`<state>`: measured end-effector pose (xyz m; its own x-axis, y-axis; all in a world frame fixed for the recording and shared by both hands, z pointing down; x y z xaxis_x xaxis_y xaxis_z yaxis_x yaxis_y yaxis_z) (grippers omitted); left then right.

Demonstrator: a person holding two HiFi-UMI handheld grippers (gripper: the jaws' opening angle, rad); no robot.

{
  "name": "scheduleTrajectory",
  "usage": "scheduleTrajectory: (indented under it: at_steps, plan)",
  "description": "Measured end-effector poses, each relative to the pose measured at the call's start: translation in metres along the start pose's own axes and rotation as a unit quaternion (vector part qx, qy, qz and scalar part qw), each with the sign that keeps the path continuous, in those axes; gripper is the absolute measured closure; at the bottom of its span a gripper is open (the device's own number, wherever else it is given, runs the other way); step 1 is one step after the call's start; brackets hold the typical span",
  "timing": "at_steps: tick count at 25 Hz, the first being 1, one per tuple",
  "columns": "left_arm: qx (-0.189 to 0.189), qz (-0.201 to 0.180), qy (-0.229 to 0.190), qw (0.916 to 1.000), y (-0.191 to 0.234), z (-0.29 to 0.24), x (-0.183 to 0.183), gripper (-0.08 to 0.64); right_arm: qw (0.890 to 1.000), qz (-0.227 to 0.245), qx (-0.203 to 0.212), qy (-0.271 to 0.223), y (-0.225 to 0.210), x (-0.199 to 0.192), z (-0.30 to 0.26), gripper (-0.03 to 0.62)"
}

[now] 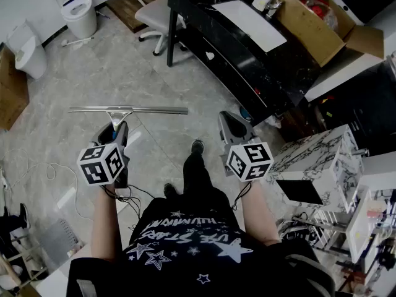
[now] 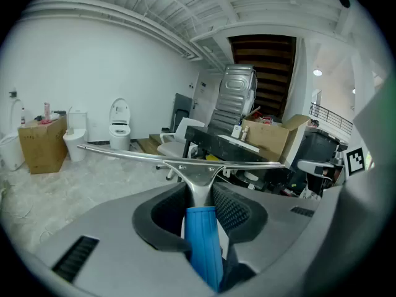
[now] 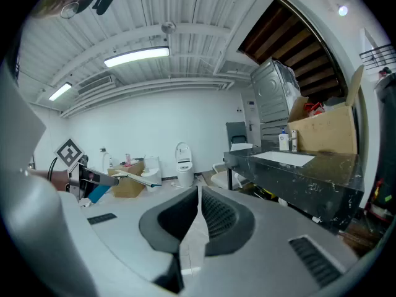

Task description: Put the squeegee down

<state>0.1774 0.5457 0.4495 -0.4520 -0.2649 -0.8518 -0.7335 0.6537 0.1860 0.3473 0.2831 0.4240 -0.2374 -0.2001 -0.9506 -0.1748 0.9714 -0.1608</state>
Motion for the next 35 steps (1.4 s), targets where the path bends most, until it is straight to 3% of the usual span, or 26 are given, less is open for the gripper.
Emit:
scheduleTrajectory:
  at_steps: [13, 20, 26, 35]
  plan:
    - [0.001, 0.004, -0.004, 1.0000, 0.004, -0.010, 0.011, 0.419, 1.000, -0.002, -0.008, -0.003, -0.008, 0.005, -0.006, 0.540]
    - [-0.003, 0.001, -0.002, 1.0000, 0.001, -0.041, 0.028, 0.419, 0.999, -0.017, -0.026, -0.031, -0.038, 0.019, -0.024, 0.539]
    - [-0.002, -0.006, -0.003, 1.0000, -0.004, -0.091, 0.061, 0.419, 0.999, -0.025, -0.031, -0.033, -0.083, 0.034, -0.066, 0.538]
    - [-0.002, -0.011, 0.006, 0.9999, -0.013, -0.212, 0.139, 0.419, 0.998, -0.046, -0.033, -0.029, -0.186, 0.076, -0.175, 0.538]
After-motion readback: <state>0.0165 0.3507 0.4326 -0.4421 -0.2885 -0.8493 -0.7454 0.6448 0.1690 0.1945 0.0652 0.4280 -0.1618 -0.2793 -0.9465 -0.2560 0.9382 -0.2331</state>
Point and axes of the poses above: the fingertips, and each gripper's own axes: z backward along the fingers, y to its left, x out of its top, the point moved 3 cm from there along z, backward along the fingers, and after that the axes turned 3 degrees about -z, right-handed, at the moved point
